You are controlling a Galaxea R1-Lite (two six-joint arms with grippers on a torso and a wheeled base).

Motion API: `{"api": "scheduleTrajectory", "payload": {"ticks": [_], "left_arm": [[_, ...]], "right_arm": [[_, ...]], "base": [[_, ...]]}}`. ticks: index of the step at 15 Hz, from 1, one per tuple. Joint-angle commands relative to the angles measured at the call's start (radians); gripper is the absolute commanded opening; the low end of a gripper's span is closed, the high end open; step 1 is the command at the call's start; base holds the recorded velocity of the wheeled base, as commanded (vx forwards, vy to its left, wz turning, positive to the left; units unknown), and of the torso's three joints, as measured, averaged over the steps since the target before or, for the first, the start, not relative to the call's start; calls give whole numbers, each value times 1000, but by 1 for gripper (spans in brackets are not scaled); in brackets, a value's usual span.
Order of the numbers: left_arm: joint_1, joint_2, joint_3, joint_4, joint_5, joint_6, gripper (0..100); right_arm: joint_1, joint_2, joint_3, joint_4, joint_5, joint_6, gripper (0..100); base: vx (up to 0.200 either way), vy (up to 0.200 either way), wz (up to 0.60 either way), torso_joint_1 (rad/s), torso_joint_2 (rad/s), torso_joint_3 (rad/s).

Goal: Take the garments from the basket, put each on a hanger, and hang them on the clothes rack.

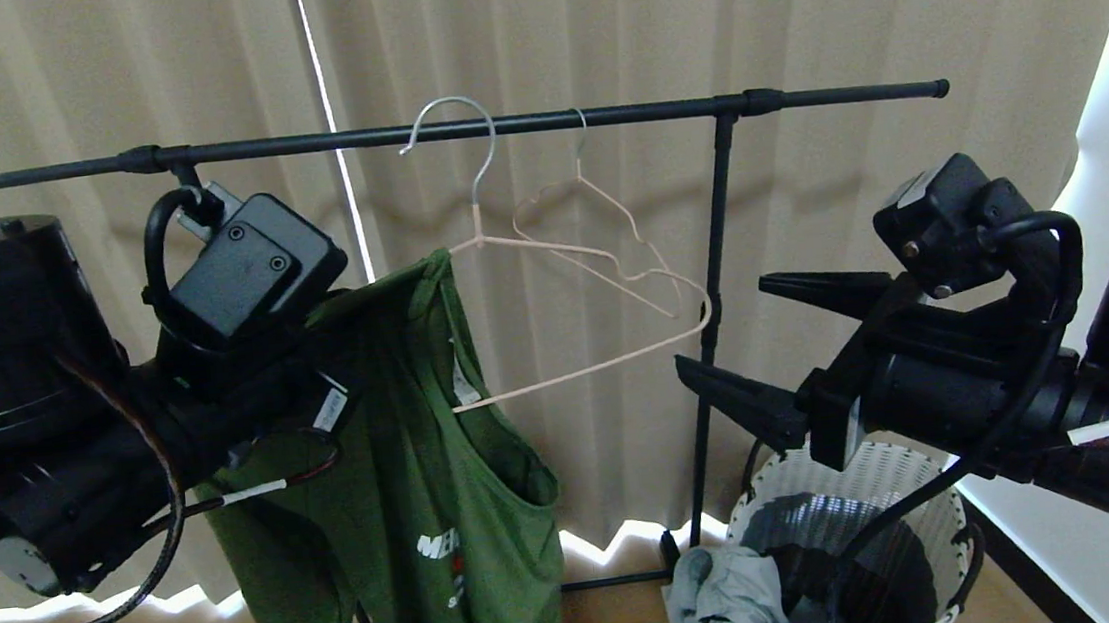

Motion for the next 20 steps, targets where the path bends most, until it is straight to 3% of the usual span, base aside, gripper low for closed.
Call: {"api": "scheduleTrajectory", "payload": {"ticks": [1, 3, 7, 11, 20], "left_arm": [[7, -4, 0, -1, 14, -11, 0], [-5, -2, -22, -1, 14, -92, 0], [-68, 1, -74, -24, 6, -201, 0], [-125, -4, -116, -24, 3, -224, 0], [-191, 1, -109, -62, 3, -224, 0]], "right_arm": [[1, -6, 36, -29, 2, -15, 100], [4, 2, 106, -75, 4, -18, 100], [5, 57, 125, -81, 7, -9, 100], [37, 134, 100, -172, 9, -12, 100], [83, 204, 45, -184, 9, -11, 100]], "base": [[0, 0, 0, 0, 0, 0], [0, 0, 0, 0, 0, 0], [0, 0, 0, 0, 0, 0], [0, 0, 0, 0, 0, 0], [0, 0, 0, 0, 0, 0]]}}
